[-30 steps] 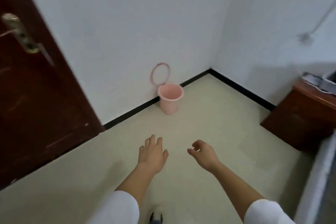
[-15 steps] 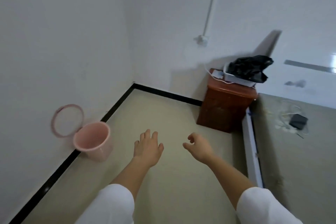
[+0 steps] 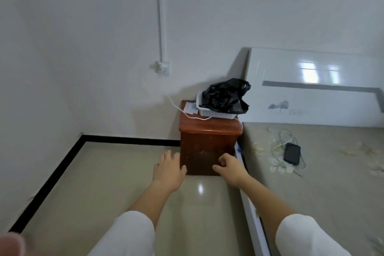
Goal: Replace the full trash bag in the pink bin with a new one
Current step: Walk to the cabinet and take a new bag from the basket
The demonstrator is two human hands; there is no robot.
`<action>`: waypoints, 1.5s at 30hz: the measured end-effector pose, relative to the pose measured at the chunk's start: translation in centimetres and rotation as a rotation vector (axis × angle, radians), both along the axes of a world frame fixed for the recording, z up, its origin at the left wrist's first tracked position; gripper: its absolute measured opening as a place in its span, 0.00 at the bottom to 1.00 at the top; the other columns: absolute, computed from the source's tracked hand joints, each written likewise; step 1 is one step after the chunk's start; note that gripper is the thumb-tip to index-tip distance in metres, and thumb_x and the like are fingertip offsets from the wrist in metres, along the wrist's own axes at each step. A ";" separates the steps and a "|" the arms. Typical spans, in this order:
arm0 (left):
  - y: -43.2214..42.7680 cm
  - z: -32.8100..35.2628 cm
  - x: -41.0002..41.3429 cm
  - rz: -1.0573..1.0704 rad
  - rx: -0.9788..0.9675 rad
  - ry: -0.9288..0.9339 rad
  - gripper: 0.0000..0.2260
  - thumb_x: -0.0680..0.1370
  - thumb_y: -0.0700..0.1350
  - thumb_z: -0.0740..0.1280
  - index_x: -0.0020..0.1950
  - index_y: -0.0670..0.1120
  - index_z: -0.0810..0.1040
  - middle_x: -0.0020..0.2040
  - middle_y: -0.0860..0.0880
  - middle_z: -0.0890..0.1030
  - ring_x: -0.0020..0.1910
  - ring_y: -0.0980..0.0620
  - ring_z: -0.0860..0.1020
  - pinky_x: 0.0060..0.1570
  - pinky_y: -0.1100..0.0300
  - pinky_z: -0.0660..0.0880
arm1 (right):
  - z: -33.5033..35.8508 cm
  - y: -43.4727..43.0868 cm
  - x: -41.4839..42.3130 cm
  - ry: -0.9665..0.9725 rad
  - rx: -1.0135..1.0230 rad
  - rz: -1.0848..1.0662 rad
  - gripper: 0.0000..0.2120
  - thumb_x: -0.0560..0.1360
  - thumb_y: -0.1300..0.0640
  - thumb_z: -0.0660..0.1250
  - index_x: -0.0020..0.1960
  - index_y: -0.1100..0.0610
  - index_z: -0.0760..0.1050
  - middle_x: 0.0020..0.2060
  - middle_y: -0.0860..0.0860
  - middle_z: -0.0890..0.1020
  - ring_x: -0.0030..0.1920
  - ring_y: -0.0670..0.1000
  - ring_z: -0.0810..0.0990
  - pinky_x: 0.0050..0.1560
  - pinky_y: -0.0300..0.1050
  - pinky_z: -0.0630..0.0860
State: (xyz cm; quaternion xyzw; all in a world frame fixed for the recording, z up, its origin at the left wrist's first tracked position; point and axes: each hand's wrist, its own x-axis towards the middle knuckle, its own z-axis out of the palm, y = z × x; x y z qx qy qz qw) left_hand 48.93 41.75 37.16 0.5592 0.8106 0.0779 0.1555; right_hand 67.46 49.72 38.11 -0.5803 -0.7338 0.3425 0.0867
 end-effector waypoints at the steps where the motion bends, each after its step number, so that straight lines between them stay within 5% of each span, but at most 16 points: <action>1: 2.5 0.0 0.5 -0.001 0.004 -0.012 0.23 0.79 0.53 0.55 0.72 0.46 0.61 0.74 0.44 0.61 0.72 0.44 0.60 0.65 0.48 0.65 | 0.3 2.6 0.6 -0.013 0.004 -0.008 0.19 0.75 0.50 0.66 0.62 0.58 0.71 0.55 0.53 0.77 0.50 0.49 0.75 0.50 0.42 0.72; 9: 20.4 -0.6 1.7 -0.001 0.025 -0.091 0.23 0.80 0.53 0.57 0.73 0.46 0.61 0.74 0.44 0.62 0.72 0.45 0.61 0.68 0.50 0.64 | 1.1 19.6 3.0 0.023 0.019 -0.105 0.19 0.75 0.50 0.66 0.61 0.58 0.71 0.56 0.53 0.78 0.49 0.49 0.73 0.49 0.41 0.68; 15: 31.4 -4.3 0.6 -0.036 -0.032 -0.116 0.24 0.79 0.53 0.56 0.73 0.47 0.60 0.72 0.44 0.64 0.70 0.44 0.63 0.66 0.49 0.66 | -1.4 29.9 2.7 0.052 -0.045 -0.121 0.13 0.74 0.50 0.67 0.54 0.55 0.71 0.45 0.49 0.77 0.46 0.51 0.76 0.47 0.45 0.74; 22: 47.2 -8.9 -3.8 -0.056 -0.119 -0.137 0.25 0.80 0.53 0.55 0.75 0.46 0.57 0.75 0.43 0.60 0.73 0.43 0.60 0.65 0.48 0.66 | -4.7 46.3 -1.6 -0.119 -0.003 -0.092 0.22 0.74 0.49 0.65 0.64 0.57 0.69 0.61 0.54 0.73 0.57 0.53 0.73 0.54 0.44 0.71; 26: 54.3 -11.5 -6.1 -0.058 -0.170 -0.144 0.26 0.80 0.52 0.55 0.76 0.46 0.54 0.76 0.42 0.57 0.74 0.44 0.58 0.65 0.47 0.67 | -6.7 52.9 -4.9 -0.303 0.095 0.053 0.31 0.73 0.47 0.66 0.71 0.54 0.61 0.71 0.54 0.63 0.72 0.56 0.58 0.70 0.53 0.60; 31: 58.8 -14.4 -7.8 -0.067 -0.212 -0.185 0.28 0.80 0.51 0.56 0.77 0.46 0.50 0.78 0.43 0.53 0.77 0.45 0.53 0.71 0.50 0.62 | -9.3 58.2 -6.6 -0.580 0.127 0.266 0.41 0.71 0.49 0.68 0.76 0.51 0.48 0.78 0.52 0.42 0.77 0.55 0.36 0.74 0.61 0.45; 35: 59.5 -16.3 -8.1 -0.089 -0.280 -0.201 0.28 0.81 0.51 0.54 0.78 0.45 0.49 0.78 0.45 0.53 0.78 0.47 0.46 0.74 0.53 0.57 | -11.3 60.7 -6.1 -0.774 0.156 0.360 0.30 0.74 0.55 0.66 0.73 0.53 0.58 0.78 0.54 0.41 0.76 0.57 0.34 0.73 0.64 0.42; 38: 59.4 -17.0 -8.0 -0.102 -0.299 -0.176 0.27 0.81 0.51 0.54 0.77 0.45 0.50 0.78 0.46 0.53 0.78 0.48 0.43 0.75 0.54 0.55 | -11.9 62.0 -6.2 -0.688 0.106 0.288 0.18 0.75 0.58 0.63 0.65 0.54 0.69 0.76 0.54 0.59 0.77 0.54 0.48 0.73 0.62 0.47; 39: 59.5 -17.0 -8.0 -0.103 -0.306 -0.176 0.28 0.81 0.51 0.54 0.78 0.45 0.49 0.79 0.46 0.53 0.78 0.48 0.42 0.75 0.54 0.54 | -11.8 62.5 -6.3 -0.589 0.064 0.201 0.13 0.75 0.58 0.62 0.60 0.54 0.71 0.70 0.54 0.68 0.74 0.54 0.59 0.73 0.61 0.51; 41: 59.6 -16.8 -8.0 -0.104 -0.330 -0.214 0.29 0.80 0.52 0.55 0.78 0.46 0.48 0.79 0.46 0.52 0.77 0.47 0.40 0.75 0.53 0.52 | -10.6 63.3 -6.5 -0.326 -0.051 -0.001 0.05 0.75 0.59 0.60 0.50 0.54 0.70 0.46 0.51 0.78 0.52 0.54 0.76 0.64 0.56 0.68; 43: 59.9 -16.2 -7.9 -0.103 -0.338 -0.277 0.29 0.80 0.53 0.56 0.78 0.48 0.48 0.78 0.46 0.54 0.77 0.46 0.41 0.75 0.51 0.52 | -9.2 63.8 -6.7 -0.090 -0.138 -0.137 0.02 0.76 0.60 0.60 0.48 0.54 0.67 0.31 0.50 0.74 0.31 0.51 0.73 0.38 0.45 0.74; 45: 60.3 -15.1 -7.6 -0.050 -0.283 -0.364 0.29 0.79 0.53 0.57 0.78 0.49 0.50 0.77 0.44 0.58 0.77 0.45 0.49 0.74 0.50 0.56 | -7.9 63.9 -6.7 0.090 -0.151 -0.233 0.01 0.77 0.60 0.60 0.47 0.56 0.68 0.29 0.52 0.74 0.27 0.50 0.70 0.29 0.44 0.68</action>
